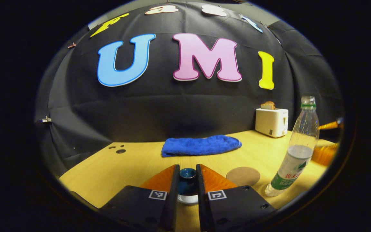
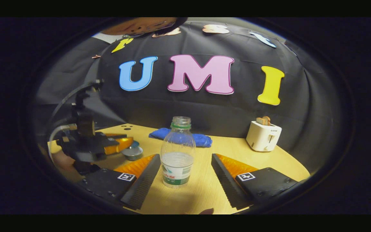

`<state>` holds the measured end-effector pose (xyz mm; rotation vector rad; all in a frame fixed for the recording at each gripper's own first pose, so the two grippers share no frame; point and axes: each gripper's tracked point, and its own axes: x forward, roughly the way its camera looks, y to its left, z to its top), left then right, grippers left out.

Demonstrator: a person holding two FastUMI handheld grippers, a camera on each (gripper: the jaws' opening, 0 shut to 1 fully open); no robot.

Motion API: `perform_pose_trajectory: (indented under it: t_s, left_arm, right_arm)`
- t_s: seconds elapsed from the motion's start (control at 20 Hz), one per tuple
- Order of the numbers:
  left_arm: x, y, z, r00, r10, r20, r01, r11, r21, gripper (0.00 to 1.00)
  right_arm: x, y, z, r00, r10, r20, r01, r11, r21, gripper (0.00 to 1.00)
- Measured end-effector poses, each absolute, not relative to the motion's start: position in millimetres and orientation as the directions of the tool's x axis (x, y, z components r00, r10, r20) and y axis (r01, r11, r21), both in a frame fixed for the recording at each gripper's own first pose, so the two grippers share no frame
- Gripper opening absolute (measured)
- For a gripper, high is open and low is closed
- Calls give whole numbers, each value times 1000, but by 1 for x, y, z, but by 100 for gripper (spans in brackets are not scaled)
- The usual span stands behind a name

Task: Open the teacup lid with one hand, grasp the water bottle and pour water into the teacup with the other hand; after pouring, place the water bottle on the coaster and then close the teacup lid.

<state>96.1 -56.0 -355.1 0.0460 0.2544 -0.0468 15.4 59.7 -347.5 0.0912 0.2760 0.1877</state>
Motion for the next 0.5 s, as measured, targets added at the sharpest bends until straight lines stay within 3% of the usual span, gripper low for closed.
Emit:
perform_pose_trajectory:
  t_s: [0.05,0.5]
  left_arm:
    - [96,-54,-348,970,-41,-241,51,998,35,27]
    - [84,-27,-330,974,-14,-228,25,999,45,28]
  right_arm:
    - [15,62,-358,939,196,-282,-164,978,132,98]
    - [22,85,-430,857,207,-473,-125,972,200,98]
